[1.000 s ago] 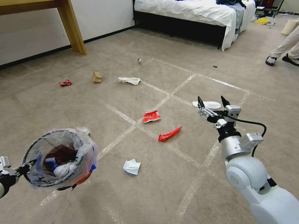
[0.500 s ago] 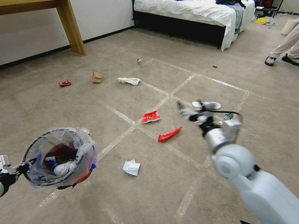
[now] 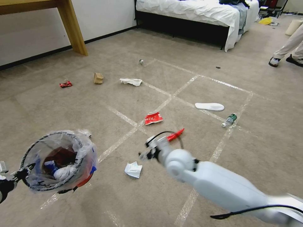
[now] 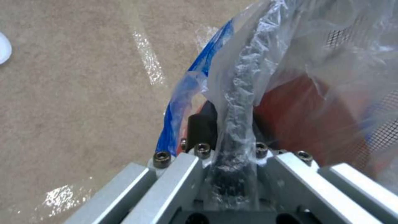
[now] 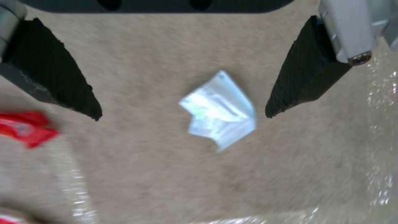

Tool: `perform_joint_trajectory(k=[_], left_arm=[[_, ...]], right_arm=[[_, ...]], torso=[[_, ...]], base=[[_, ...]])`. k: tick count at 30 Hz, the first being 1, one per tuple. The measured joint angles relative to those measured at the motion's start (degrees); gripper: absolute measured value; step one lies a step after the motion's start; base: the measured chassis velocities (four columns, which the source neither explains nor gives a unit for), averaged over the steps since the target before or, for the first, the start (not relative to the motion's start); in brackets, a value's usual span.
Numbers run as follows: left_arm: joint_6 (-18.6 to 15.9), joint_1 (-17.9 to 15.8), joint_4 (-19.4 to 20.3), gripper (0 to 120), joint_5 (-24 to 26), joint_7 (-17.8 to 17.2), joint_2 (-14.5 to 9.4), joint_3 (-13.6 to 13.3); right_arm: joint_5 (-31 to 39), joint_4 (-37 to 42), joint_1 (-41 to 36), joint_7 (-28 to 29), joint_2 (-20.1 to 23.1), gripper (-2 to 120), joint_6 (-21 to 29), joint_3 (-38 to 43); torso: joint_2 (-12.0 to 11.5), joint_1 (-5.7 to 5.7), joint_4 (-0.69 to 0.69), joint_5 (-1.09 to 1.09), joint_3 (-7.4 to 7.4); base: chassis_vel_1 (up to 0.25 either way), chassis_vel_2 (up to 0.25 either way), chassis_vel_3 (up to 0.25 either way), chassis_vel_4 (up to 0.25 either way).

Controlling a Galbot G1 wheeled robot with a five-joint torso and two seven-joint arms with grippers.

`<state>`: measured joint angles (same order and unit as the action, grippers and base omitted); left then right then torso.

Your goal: Pick up the trash bin and place the garbage on the floor into it.

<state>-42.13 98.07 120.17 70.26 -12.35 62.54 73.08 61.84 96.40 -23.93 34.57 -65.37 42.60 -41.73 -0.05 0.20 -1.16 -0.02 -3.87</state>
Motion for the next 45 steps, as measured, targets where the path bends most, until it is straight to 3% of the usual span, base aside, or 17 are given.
perform_joint_trajectory(k=[5, 14, 37, 41, 45], left_arm=[[0.0, 1.05, 0.32, 1, -0.38, 0.46, 1.02, 1.01], [0.0, 1.76, 0.92, 1, -0.97, 0.81, 2.47, 1.24], [0.0, 3.64, 1.67, 1, -1.14, 2.34, 2.92, 2.06], [0.0, 3.88, 1.67, 1, -1.16, 2.8, 2.9, 2.07], [0.0, 4.1, 1.54, 1, -1.48, 3.63, 2.97, 2.06]], right_arm=[[-1.42, -8.48, 1.87, -0.8, -6.04, 100, 0.22, -5.26], [-5.83, -18.41, 3.03, -3.65, -10.81, 100, -0.05, -9.73], [-11.58, -30.53, 1.52, -6.11, -15.73, 100, -0.76, -13.41], [-13.49, -33.71, 0.46, -6.91, -17.18, 100, -3.05, -13.4], [-15.12, -36.34, -0.46, -7.95, -18.8, 93, -6.39, -13.46]], torso=[[0.0, 0.0, 0.0, -0.01, 0.0], [0.0, 0.0, -0.01, 0.0, 0.0], [0.0, -0.01, -0.01, 0.01, 0.0], [0.0, -0.01, -0.01, 0.01, 0.0], [0.0, -0.01, -0.01, 0.01, 0.0]], base=[[0.0, 0.0, 0.0, 0.0], [0.0, 0.0, 0.0, 0.0], [0.0, 0.0, 0.0, 0.0], [0.0, 0.0, 0.0, 0.0], [0.0, 0.0, 0.0, 0.0]])
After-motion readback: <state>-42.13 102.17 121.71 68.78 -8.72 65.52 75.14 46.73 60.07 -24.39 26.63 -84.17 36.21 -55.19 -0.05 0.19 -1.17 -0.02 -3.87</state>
